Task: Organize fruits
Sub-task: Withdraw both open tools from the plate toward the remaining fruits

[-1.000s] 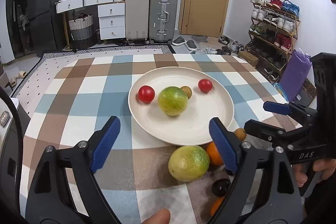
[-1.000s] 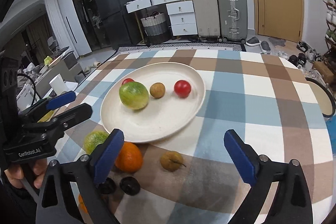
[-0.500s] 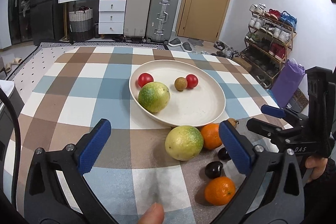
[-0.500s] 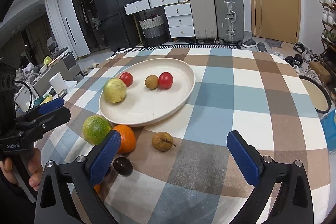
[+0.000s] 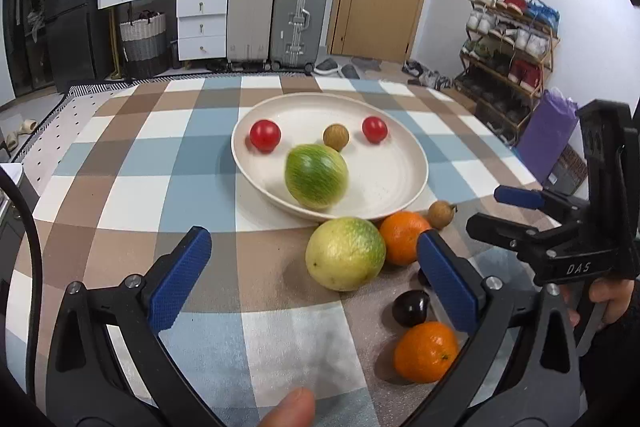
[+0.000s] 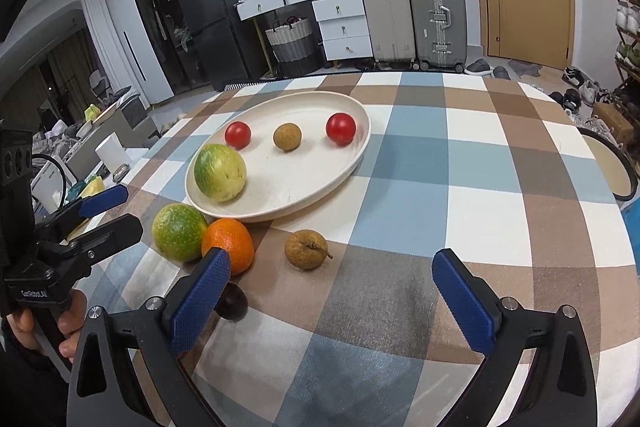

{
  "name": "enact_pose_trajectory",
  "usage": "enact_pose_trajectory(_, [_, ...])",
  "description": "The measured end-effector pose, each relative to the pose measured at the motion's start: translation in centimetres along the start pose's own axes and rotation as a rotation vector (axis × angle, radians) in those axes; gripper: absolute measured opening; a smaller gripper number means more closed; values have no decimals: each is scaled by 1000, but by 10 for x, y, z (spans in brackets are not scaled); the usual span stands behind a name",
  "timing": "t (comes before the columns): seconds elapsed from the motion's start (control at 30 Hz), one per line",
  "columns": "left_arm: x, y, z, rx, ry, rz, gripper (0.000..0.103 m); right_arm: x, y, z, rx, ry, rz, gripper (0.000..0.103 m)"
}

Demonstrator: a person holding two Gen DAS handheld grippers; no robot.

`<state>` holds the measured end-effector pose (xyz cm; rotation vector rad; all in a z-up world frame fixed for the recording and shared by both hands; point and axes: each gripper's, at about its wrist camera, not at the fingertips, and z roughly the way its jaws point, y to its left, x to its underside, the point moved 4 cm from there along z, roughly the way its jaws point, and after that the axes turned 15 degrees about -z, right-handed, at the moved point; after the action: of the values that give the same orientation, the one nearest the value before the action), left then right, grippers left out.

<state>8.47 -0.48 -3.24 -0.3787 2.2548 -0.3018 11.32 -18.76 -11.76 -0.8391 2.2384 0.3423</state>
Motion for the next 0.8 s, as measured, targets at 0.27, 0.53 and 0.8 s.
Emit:
enact_pose_trajectory(0.27, [9,-5,14,-24,63,40,102,5,8,13,-65,77,-9,87])
enact_pose_trajectory(0.53, [12,-4,27,-20,101,40,100,4,19,20,-78,90,-62,80])
enact_pose_trajectory(0.8, [10,7,35,-34,123,-16,100,1,16,23,-73,99,-66,71])
